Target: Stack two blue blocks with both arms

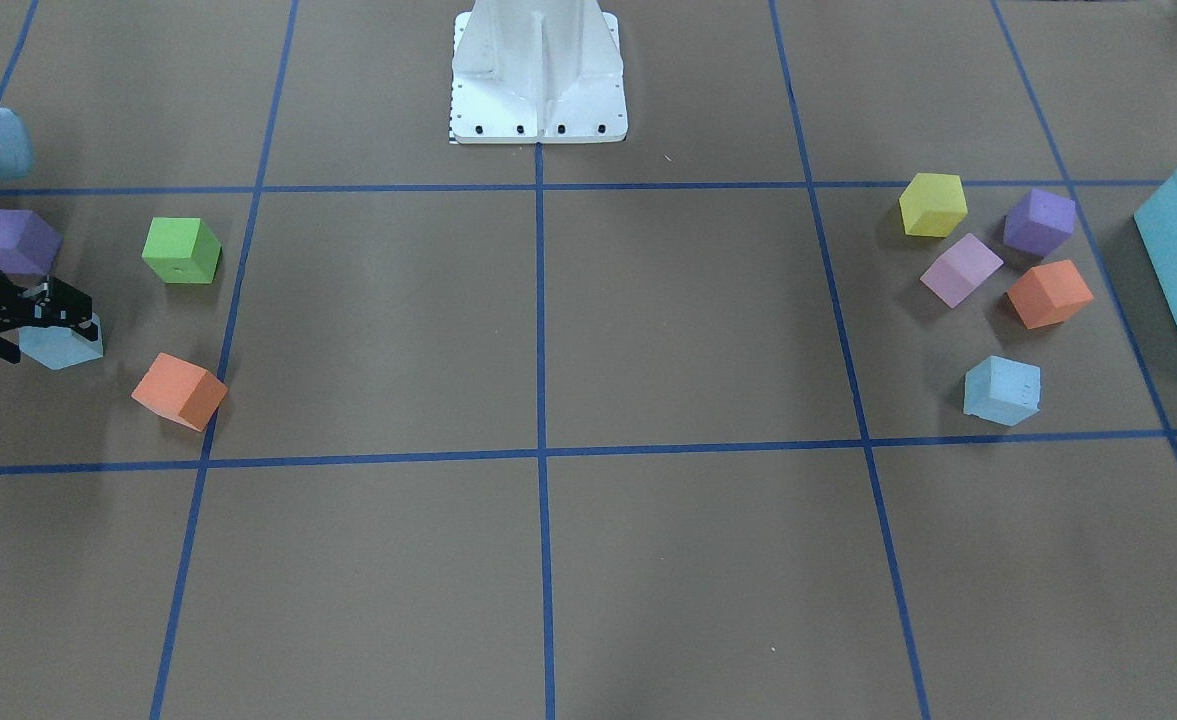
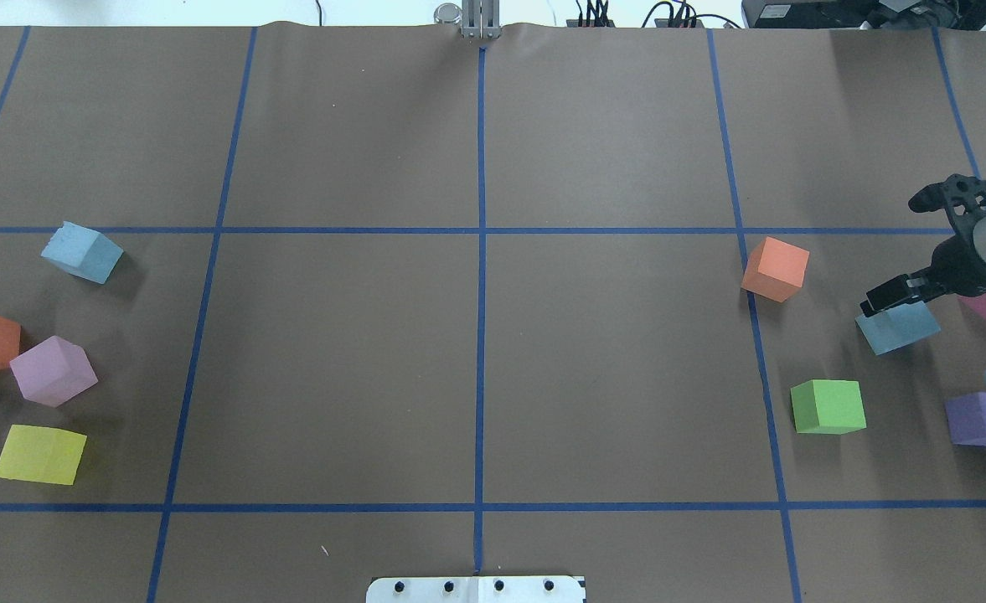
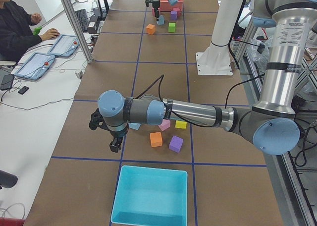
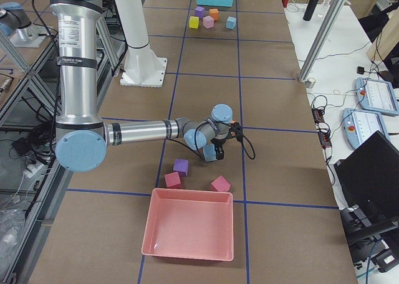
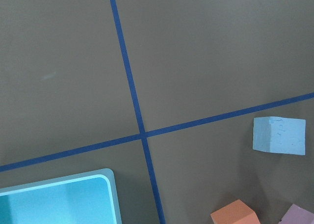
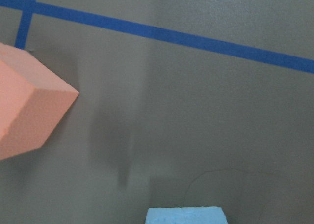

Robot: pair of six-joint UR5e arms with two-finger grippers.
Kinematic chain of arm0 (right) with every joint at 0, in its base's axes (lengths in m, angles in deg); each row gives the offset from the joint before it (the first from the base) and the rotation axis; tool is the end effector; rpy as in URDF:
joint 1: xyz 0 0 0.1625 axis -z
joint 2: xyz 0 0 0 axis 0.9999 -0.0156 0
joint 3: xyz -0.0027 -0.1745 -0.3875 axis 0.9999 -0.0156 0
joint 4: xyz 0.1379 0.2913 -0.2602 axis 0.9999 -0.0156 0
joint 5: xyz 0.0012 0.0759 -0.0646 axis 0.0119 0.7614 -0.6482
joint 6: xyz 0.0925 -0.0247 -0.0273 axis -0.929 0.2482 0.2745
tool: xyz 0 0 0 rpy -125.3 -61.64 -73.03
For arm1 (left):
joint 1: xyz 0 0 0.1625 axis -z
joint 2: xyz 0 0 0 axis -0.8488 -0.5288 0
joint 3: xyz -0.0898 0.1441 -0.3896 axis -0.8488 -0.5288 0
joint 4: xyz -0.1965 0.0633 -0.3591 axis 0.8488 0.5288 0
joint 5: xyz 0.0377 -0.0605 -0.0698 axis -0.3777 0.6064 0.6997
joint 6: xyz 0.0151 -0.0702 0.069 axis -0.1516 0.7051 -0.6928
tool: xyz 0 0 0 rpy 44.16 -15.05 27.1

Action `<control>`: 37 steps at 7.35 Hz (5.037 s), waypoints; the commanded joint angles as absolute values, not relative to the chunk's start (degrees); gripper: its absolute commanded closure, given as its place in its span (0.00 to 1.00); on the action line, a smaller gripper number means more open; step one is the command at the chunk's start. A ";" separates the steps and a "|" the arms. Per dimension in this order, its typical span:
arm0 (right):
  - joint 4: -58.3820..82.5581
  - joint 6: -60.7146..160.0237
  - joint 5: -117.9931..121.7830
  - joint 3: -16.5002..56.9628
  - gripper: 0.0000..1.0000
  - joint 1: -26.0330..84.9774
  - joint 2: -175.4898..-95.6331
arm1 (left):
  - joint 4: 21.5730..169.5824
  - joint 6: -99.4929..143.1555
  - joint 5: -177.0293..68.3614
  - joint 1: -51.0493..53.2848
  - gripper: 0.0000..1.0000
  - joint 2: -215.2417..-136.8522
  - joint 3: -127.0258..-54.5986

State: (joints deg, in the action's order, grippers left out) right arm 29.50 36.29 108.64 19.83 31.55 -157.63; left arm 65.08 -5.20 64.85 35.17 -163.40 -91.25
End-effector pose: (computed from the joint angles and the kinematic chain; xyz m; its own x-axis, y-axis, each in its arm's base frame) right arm -0.2111 -0.4620 0.5965 0.6362 -0.2416 0.7327 0.1632 0.9704 0.1783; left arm -0.0869 -0.5394 0.5831 0.6328 0.2316 -0.7389 -0.0801 0.9687 0.2350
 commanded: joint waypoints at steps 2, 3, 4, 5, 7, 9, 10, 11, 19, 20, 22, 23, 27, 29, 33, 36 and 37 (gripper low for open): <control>29.95 35.75 107.20 19.96 0.00 33.20 -158.65 | 65.08 -5.20 64.85 35.17 0.02 -163.40 -91.25; 30.04 35.66 106.15 19.96 0.00 33.73 -158.65 | 65.08 -5.20 64.85 35.17 0.02 -163.40 -91.25; 30.04 35.48 105.44 19.96 0.00 33.65 -158.74 | 65.08 -5.20 64.85 35.17 0.02 -163.40 -91.25; 29.95 35.22 104.83 20.05 0.01 33.73 -158.74 | 65.08 -5.20 64.85 35.17 0.02 -163.40 -91.25; 29.95 35.22 104.73 20.22 0.25 34.26 -158.66 | 64.99 -5.12 64.85 35.17 0.02 -163.40 -91.25; 29.95 35.22 104.47 20.22 0.37 34.78 -158.65 | 64.99 -5.12 64.85 35.17 0.02 -163.40 -91.25; 29.95 35.22 104.47 20.31 0.37 34.87 -158.65 | 64.99 -4.77 64.85 35.09 0.02 -163.48 -91.25; 29.43 35.22 104.82 21.62 0.37 34.79 -158.57 | 65.08 -2.15 64.85 35.00 0.02 -164.09 -91.34; -15.41 14.63 105.71 36.76 0.37 42.48 -126.88 | 80.16 19.46 57.13 13.40 0.02 -168.15 -90.03; -15.23 8.56 103.52 33.96 0.37 45.65 -121.79 | 84.81 22.10 56.59 12.33 0.02 -167.79 -87.84; -14.96 1.93 99.73 30.18 0.37 50.16 -115.80 | 94.48 29.31 55.97 7.25 0.02 -167.88 -83.80; -14.88 -0.18 98.94 28.24 0.38 51.39 -113.94 | 94.87 33.17 55.79 5.57 0.02 -168.57 -83.95; -5.84 -6.52 94.46 19.72 0.38 55.61 -111.20 | 94.70 34.35 52.73 3.27 0.02 -169.90 -82.99; -5.82 -7.40 94.01 19.52 0.38 56.40 -110.84 | 94.70 32.06 52.54 3.27 0.02 -169.90 -82.38; -5.65 -7.41 91.30 17.60 0.38 58.07 -110.75 | 94.87 31.89 50.61 1.87 0.02 -169.46 -81.14; -2.86 -8.63 89.53 15.31 0.38 59.13 -110.40 | 95.05 31.97 50.17 1.34 0.02 -169.55 -80.79; 1.86 -11.60 89.27 10.95 0.38 59.48 -108.23 | 95.05 31.89 50.17 1.34 0.02 -169.55 -80.70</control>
State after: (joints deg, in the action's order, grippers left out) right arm -2.76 -8.86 89.81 14.86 58.96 -109.94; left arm 95.04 31.94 50.20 1.39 -169.54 -80.77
